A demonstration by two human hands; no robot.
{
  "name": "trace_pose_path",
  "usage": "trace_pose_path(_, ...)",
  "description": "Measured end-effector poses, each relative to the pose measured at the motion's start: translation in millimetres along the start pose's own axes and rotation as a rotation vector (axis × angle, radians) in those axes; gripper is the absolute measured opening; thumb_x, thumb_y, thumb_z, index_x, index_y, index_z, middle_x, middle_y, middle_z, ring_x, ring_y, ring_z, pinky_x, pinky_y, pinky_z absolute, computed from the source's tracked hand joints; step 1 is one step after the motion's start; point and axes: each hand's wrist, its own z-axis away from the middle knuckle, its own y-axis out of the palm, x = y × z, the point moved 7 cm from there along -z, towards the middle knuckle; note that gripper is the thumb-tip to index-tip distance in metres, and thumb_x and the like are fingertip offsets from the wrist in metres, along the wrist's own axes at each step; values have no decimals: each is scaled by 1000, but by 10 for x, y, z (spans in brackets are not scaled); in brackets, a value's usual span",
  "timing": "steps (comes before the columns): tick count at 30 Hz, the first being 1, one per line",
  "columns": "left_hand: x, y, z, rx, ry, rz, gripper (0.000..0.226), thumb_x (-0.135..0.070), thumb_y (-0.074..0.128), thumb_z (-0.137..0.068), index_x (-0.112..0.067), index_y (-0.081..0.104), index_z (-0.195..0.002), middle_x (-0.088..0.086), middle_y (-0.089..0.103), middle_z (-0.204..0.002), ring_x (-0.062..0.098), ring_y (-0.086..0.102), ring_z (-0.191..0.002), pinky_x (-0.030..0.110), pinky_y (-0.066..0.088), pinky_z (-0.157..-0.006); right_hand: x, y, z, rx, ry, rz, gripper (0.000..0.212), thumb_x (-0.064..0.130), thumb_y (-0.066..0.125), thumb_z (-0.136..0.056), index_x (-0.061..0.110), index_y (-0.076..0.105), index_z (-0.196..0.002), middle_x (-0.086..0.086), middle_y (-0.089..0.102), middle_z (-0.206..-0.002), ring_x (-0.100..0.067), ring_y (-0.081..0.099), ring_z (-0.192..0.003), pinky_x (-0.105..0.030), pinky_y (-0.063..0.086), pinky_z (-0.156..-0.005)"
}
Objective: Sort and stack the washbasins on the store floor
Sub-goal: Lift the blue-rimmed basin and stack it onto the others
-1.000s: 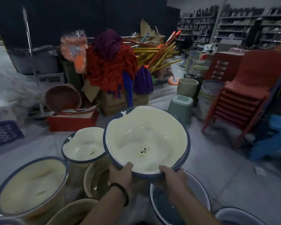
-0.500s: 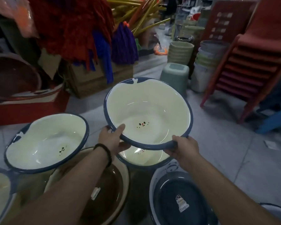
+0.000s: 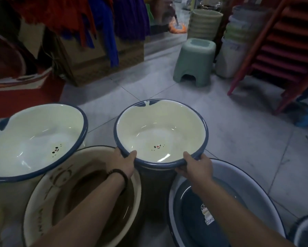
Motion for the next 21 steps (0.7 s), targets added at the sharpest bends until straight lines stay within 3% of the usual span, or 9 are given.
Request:
trace_pose_path(5,-12,69,-113,-25,-20,-132,51,-37,68,-95,-14,51,-138,11,65,-125,31,64,-108,43,59,-90,-41,-89,-88,-49,-44,276,25,22,79,-96,5,65,-107,-15,77,-85,-27,78,-57,-44,68,-60)
trace_pose_path(8,56,119,-142,-18,-58,-163,42,-33,73,-92,-10,57,-124,11,66,-114,31,66,-104,43,59,-91,-87,-101,-153,-63,-76,394,28,24,81,-94,0,66,-96,-16,76,-71,-30,77,-54,-51,67,-61)
trace_pose_path(12,109,162,-140,-15,-91,-142,36,-32,76,-91,-14,51,-111,7,59,-104,25,59,-93,36,53,-79,-80,-103,-211,-77,-116,468,34,30,82,-93,0,67,-96,-16,77,-74,-27,76,-52,-45,67,-57)
trace_pose_path(14,98,144,-127,18,-79,-156,38,-38,74,-92,-17,50,-111,7,61,-106,26,61,-96,36,52,-80,-31,-113,-184,-122,-130,543,44,35,81,-93,-1,64,-109,-16,77,-92,-27,77,-65,-36,62,-61)
trace_pose_path(17,132,-51,-106,108,-67,-133,38,-49,63,-97,-13,60,-107,9,69,-101,27,67,-95,39,58,-84,86,-69,-21,-280,-203,606,60,43,75,-96,5,47,-132,-17,67,-121,-39,69,-104,-39,54,-78)
trace_pose_path(19,191,-384,-114,131,-62,-115,29,-42,60,-98,-15,68,-105,13,72,-99,29,71,-91,45,61,-84,239,181,249,-289,-311,573,51,44,67,-101,14,44,-135,-13,65,-122,-37,66,-106,-44,55,-84)
trace_pose_path(21,293,-858,-157,84,-59,-73,20,-30,61,-97,-16,71,-108,13,74,-100,30,73,-89,44,63,-79,363,685,548,-99,-404,593,36,40,63,-103,18,50,-129,-9,67,-113,-31,66,-103,-39,52,-83)
